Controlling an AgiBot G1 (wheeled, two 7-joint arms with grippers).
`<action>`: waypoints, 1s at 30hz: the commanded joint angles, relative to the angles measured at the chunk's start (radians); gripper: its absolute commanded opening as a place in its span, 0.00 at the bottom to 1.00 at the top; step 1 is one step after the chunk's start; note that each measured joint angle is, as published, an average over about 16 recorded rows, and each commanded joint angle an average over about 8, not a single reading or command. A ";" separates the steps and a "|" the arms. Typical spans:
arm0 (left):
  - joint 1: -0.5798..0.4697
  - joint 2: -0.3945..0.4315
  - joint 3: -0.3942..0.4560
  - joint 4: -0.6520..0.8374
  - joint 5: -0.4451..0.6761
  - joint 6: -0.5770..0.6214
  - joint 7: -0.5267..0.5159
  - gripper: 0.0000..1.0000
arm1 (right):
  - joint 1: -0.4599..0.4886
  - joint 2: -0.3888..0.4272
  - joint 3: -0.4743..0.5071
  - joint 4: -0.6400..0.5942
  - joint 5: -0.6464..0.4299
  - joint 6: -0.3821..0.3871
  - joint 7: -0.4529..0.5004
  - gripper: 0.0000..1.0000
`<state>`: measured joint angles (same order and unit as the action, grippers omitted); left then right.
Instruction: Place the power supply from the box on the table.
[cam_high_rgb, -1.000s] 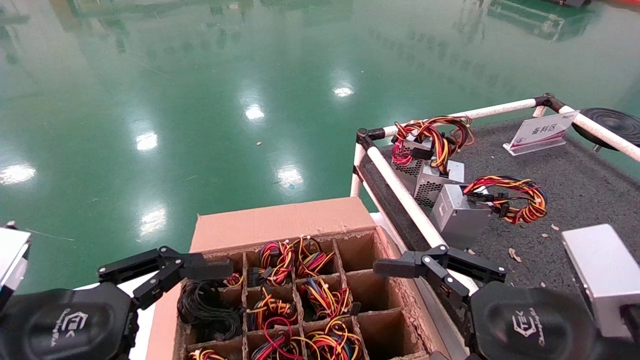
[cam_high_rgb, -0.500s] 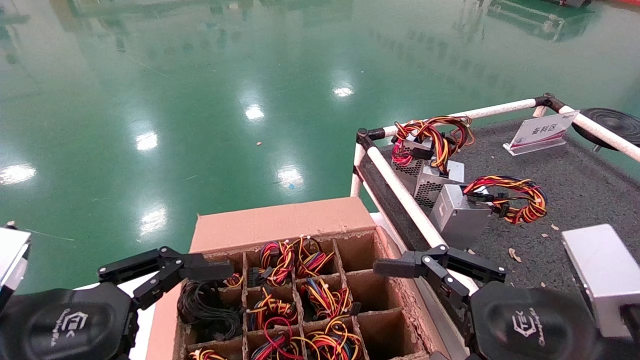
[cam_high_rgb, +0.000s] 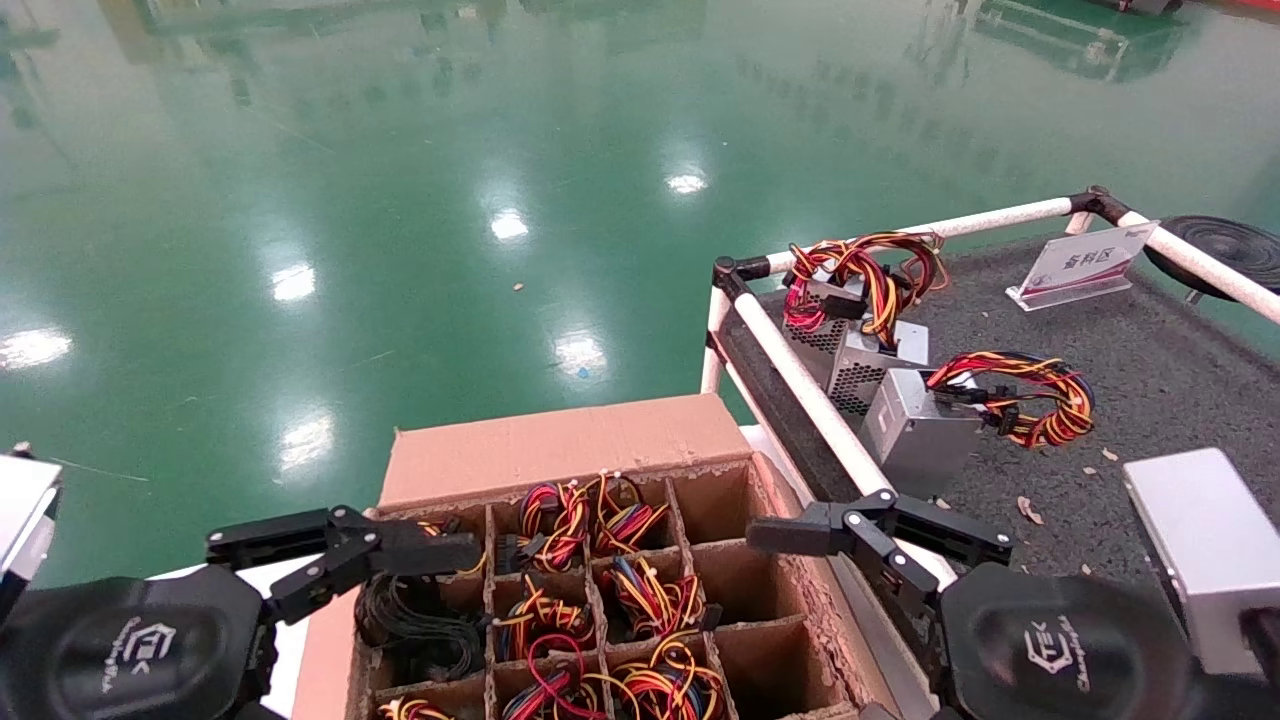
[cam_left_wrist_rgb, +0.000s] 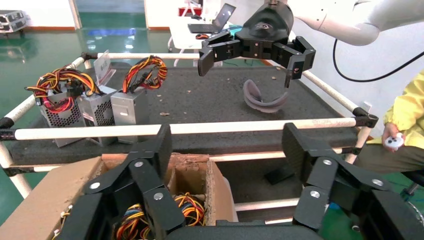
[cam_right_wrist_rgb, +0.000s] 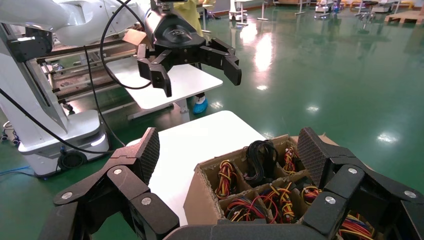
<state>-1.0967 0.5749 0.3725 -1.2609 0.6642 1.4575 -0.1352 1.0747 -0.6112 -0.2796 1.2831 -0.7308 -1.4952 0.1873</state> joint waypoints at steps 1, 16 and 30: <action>0.000 0.000 0.000 0.000 0.000 0.000 0.000 0.00 | 0.000 0.000 0.000 0.000 0.000 0.000 0.000 1.00; 0.000 0.000 0.000 0.000 0.000 0.000 0.000 0.00 | 0.000 0.000 0.000 0.000 0.000 0.000 0.000 1.00; 0.000 0.000 0.000 0.000 0.000 0.000 0.000 0.02 | 0.000 0.000 0.000 0.000 0.000 0.000 0.000 1.00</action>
<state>-1.0967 0.5749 0.3725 -1.2609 0.6642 1.4575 -0.1352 1.0747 -0.6112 -0.2796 1.2831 -0.7308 -1.4952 0.1873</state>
